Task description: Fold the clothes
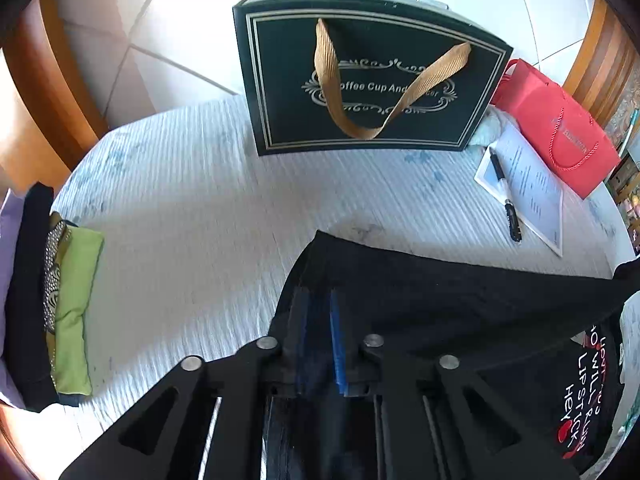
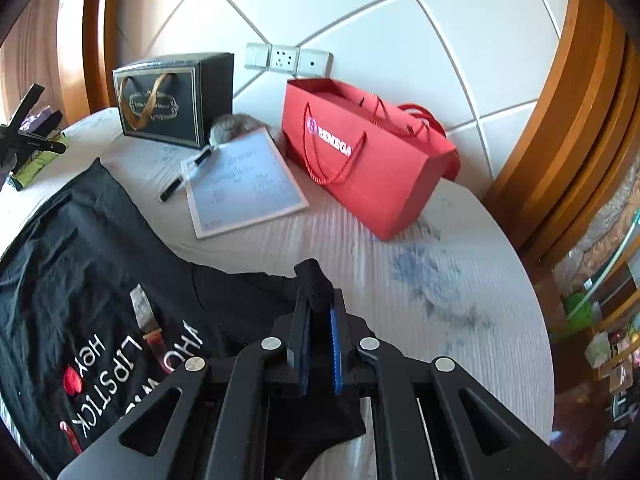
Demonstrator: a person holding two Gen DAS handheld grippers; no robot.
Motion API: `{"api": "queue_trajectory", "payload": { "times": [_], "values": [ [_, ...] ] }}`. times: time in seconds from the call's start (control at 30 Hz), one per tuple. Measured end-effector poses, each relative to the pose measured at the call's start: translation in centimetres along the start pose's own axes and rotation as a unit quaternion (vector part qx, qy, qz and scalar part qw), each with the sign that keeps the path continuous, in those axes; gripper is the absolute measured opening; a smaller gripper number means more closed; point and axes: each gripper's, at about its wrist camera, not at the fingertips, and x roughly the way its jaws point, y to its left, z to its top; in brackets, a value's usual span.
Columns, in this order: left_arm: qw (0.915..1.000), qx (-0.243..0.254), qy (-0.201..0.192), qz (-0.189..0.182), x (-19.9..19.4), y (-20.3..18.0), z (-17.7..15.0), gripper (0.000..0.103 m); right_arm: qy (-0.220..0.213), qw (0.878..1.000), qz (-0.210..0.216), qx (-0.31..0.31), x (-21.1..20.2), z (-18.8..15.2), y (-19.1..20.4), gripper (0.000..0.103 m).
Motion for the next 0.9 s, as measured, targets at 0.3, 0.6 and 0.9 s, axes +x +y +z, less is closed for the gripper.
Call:
{"api": "queue_trajectory", "payload": {
  "times": [0.3,0.6,0.9],
  "values": [
    [0.9991,0.03,0.03,0.005,8.1,-4.5,3.5,0.05,0.037,0.998,0.021,0.05,3.1,0.2,-1.9,0.008],
    [0.9949,0.075,0.066,-0.004,12.8,-6.3,4.9,0.028,0.062,0.996,0.022,0.054,6.3,1.2,-3.0,0.008],
    [0.9998,0.018,-0.004,-0.007,6.4,-4.5,6.4,0.007,-0.001,0.999,0.004,0.053,4.5,5.3,-3.1,0.008]
  ]
}}
